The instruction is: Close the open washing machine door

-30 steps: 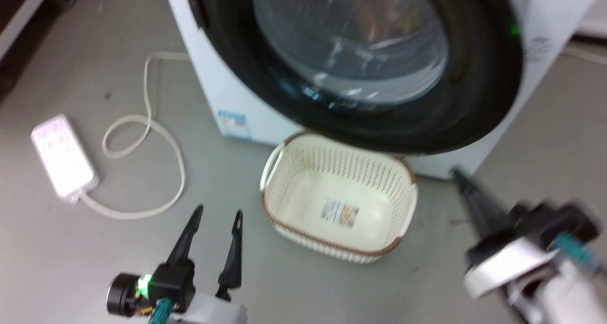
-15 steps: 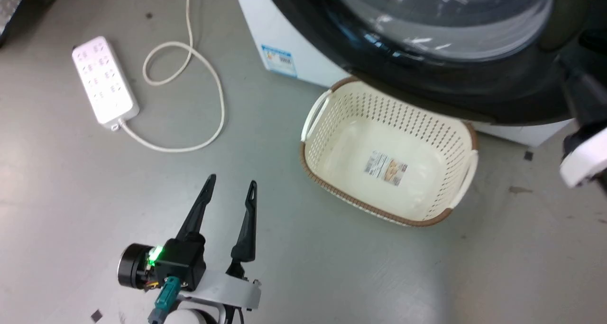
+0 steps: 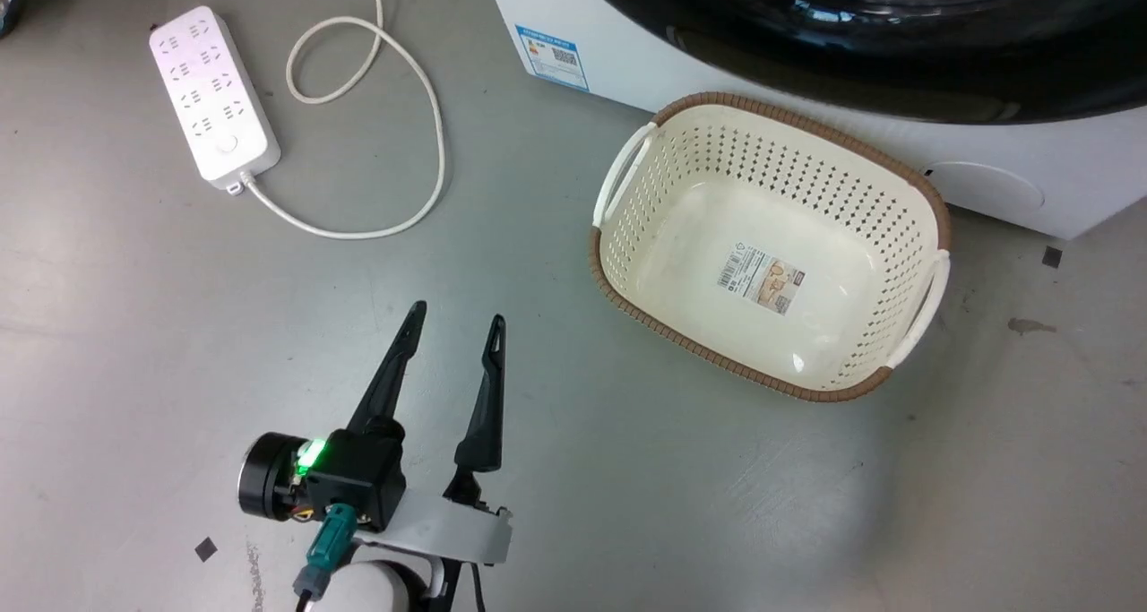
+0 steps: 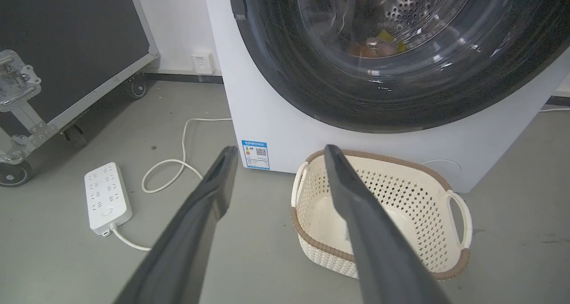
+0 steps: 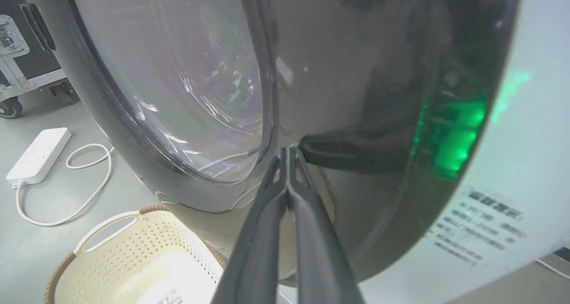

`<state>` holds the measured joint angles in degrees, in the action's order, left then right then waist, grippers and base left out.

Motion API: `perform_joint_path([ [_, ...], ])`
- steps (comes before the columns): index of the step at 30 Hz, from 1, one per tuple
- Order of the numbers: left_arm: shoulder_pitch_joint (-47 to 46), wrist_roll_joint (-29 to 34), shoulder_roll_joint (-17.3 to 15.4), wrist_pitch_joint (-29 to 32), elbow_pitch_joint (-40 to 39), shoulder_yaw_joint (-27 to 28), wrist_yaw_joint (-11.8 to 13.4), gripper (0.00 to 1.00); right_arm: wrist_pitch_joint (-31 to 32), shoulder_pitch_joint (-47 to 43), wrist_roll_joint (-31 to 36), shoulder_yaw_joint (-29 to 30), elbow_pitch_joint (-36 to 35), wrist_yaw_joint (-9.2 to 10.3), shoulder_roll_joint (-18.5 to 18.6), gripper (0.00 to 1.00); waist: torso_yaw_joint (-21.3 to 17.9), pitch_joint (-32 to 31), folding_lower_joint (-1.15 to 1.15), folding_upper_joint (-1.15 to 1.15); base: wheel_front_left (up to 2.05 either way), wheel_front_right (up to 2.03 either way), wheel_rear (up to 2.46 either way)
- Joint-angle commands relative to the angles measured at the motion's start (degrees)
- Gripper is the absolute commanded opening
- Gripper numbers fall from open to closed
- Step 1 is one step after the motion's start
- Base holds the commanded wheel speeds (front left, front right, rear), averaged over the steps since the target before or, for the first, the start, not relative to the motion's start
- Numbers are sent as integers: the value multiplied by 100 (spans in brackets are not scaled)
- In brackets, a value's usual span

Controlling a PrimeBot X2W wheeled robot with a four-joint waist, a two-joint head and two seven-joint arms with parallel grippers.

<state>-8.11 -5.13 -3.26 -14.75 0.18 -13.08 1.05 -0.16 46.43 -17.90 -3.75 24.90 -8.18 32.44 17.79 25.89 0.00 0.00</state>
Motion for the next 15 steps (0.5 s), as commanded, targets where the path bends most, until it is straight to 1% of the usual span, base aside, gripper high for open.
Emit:
perform_joint_path([
  [1,-79,23,11,-25,-16,-20,21,100,36,264,67,197,159,69,47,0,10,27,0,0,0,0,0],
  [7,-99,23,23,-25,33,-35,40,100,-45,502,271,465,486,69,-173,0,-20,-34,0,0,0,0,0],
  [11,-63,24,26,-25,81,-6,31,100,-210,348,309,427,643,69,-352,0,-117,-274,0,0,0,0,0],
  [14,-18,17,27,-25,133,36,-9,100,-382,91,265,383,700,69,-507,0,-232,-566,0,0,0,0,0],
  [15,5,16,27,-25,156,58,-21,100,-444,-14,235,389,695,69,-575,14,-283,-670,0,0,0,0,0],
])
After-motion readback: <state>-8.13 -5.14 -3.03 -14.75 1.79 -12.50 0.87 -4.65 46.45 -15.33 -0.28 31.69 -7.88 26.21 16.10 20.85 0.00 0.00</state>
